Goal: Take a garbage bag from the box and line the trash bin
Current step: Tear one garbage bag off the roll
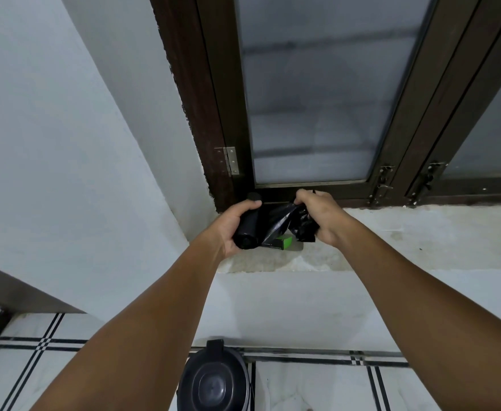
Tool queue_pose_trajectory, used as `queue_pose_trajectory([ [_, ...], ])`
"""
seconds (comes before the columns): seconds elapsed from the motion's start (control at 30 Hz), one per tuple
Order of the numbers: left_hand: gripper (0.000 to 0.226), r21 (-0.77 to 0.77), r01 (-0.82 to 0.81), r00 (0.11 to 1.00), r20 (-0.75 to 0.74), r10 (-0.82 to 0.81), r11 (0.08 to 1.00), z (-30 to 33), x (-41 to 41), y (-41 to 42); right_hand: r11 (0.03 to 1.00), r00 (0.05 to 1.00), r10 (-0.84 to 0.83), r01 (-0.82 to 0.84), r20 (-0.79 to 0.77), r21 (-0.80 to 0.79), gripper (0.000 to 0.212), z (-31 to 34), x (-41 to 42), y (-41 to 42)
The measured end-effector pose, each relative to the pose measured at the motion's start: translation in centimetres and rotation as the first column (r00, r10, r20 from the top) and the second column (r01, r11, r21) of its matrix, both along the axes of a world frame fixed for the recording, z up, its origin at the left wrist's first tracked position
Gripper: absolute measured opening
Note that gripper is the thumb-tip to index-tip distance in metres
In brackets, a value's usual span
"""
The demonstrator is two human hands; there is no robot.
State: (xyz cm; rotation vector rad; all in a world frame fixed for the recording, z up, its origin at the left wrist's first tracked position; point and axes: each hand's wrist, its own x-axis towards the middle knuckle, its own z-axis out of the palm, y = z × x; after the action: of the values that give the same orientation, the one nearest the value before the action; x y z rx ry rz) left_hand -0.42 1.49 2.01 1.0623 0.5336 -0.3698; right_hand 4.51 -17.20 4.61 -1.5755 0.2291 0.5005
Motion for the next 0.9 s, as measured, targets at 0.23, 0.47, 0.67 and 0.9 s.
queue_pose_trajectory([
  [0.23, 0.042, -0.001, -0.02, 1.0, -0.014, 0.02, 1.0, -0.2, 0.0, 0.2, 1.0, 0.999, -0.02, 0.02, -0.031, 0.022, 0.022, -0.5, 0.0, -0.4],
  [0.47, 0.059, 0.061, 0.095, 0.995, -0.002, -0.095, 0.994, -0.3, 0.1, -0.2, 0.97, 0.995, 0.091, -0.083, 0.028, -0.227, 0.025, 0.0, 0.0, -0.5],
  [0.67, 0.05, 0.086, 0.058, 0.997, -0.054, -0.054, 0.995, -0.6, 0.2, -0.2, 0.87, 0.943, 0.312, -0.235, 0.114, -0.433, 0.032, -0.2, -0.2, -1.2],
  [0.9, 0.059, 0.07, 0.077, 0.997, -0.036, -0.074, 0.995, -0.4, 0.1, -0.2, 0.993, 0.995, 0.036, -0.026, 0.091, -0.116, 0.037, -1.0, 0.3, -1.1],
])
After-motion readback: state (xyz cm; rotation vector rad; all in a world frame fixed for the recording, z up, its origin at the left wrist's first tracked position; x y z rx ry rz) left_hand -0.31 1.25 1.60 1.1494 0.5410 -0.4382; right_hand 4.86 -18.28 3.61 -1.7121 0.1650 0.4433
